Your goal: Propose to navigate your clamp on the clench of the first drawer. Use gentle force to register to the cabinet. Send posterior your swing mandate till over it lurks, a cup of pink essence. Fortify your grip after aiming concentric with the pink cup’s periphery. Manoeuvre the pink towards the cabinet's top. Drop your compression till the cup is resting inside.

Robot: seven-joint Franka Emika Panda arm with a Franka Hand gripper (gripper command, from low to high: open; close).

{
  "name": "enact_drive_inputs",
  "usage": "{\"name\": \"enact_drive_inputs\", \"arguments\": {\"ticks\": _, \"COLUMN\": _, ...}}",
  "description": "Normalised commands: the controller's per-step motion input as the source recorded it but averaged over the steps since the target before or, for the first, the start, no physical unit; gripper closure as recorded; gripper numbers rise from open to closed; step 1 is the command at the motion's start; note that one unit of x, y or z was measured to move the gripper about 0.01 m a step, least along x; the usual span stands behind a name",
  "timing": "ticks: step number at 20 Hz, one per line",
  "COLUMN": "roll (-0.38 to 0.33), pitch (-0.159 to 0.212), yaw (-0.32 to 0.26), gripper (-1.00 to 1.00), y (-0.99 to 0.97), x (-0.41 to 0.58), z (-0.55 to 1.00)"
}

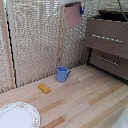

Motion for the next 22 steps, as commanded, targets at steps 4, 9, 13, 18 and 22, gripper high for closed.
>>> {"name": "enact_drive_inputs", "arguments": {"ticks": 4, "roll": 0.021, "pitch": 0.052, "yaw": -0.102, "gripper": 1.0, "y": -0.66, "x": 0.386, "z": 0.99}}
{"name": "enact_drive_inputs", "arguments": {"ticks": 9, "roll": 0.084, "pitch": 0.025, "yaw": -0.034, "gripper": 1.0, "y": -0.81, "x": 0.319, "z": 0.83}}
{"name": "enact_drive_inputs", "arguments": {"ticks": 13, "roll": 0.123, "pitch": 0.026, "yaw": 0.0, "gripper": 1.0, "y": -0.9, "x": 0.241, "z": 0.64}}
{"name": "enact_drive_inputs", "arguments": {"ticks": 18, "roll": 0.153, "pitch": 0.07, "yaw": 0.0, "gripper": 1.0, "y": -0.88, "x": 0.061, "z": 0.53}}
{"name": "enact_drive_inputs", "arguments": {"ticks": 22, "roll": 0.152, "pitch": 0.104, "yaw": -0.02, "gripper": 1.0, "y": -0.85, "x": -0.05, "z": 0.46}}
